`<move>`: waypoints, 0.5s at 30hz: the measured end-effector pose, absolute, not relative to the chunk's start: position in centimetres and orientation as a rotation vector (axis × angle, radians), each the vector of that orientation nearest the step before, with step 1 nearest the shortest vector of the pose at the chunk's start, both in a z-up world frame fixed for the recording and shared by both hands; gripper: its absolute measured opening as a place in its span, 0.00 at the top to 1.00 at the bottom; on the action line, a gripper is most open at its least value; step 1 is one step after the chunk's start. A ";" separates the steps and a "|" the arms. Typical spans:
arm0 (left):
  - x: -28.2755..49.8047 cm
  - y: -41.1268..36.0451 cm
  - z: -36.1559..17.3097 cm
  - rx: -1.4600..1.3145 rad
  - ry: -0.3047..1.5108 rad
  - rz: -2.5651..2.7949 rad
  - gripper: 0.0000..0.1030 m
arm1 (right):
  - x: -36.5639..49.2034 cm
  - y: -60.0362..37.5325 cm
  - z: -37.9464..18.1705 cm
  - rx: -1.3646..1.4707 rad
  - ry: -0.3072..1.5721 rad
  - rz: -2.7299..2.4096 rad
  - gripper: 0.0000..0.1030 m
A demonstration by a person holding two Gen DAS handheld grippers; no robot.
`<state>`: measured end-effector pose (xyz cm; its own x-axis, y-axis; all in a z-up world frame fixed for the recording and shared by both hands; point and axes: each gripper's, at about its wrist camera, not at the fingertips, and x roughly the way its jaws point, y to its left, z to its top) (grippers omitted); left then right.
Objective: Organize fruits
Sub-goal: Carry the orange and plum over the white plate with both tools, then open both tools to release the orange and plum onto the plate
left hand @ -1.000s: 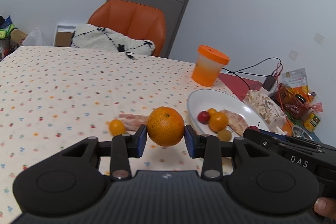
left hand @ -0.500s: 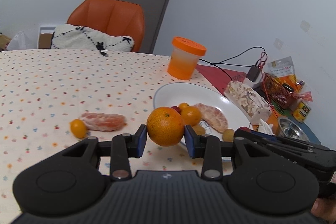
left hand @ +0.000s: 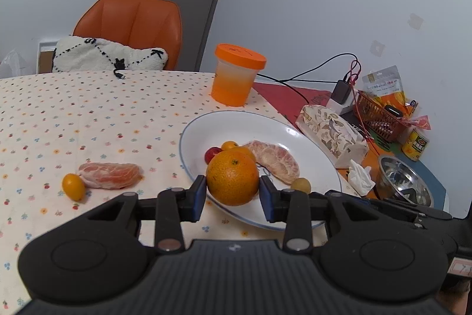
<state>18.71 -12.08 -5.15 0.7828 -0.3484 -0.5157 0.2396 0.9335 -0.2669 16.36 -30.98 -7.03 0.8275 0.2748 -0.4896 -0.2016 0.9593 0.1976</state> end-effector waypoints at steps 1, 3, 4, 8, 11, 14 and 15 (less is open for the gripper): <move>18.8 -12.2 -5.1 -0.189 0.592 -0.320 0.64 | 16.4 -31.2 -7.0 0.152 0.542 0.257 0.70; 19.0 -12.5 -5.1 -0.184 0.593 -0.321 0.64 | 16.2 -31.7 -6.9 0.164 0.540 0.253 0.69; 19.1 -12.7 -5.2 -0.181 0.593 -0.322 0.64 | 16.1 -31.8 -6.9 0.165 0.537 0.250 0.69; 19.6 -13.1 -5.4 -0.176 0.603 -0.316 0.64 | 15.7 -32.4 -6.8 0.174 0.529 0.240 0.65; 19.7 -13.1 -5.3 -0.176 0.596 -0.294 0.62 | 15.6 -32.6 -6.8 0.178 0.528 0.235 0.64; 19.6 -12.9 -5.0 -0.177 0.583 -0.281 0.61 | 15.5 -32.7 -6.7 0.181 0.525 0.234 0.63; 19.6 -12.7 -4.9 -0.179 0.581 -0.278 0.61 | 15.5 -32.6 -6.7 0.181 0.524 0.235 0.62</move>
<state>19.57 -12.70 -4.94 0.8004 -0.3074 -0.5146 0.2075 0.9475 -0.2432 15.45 -32.62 -6.68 0.8399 0.2673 -0.4723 -0.1750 0.9572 0.2304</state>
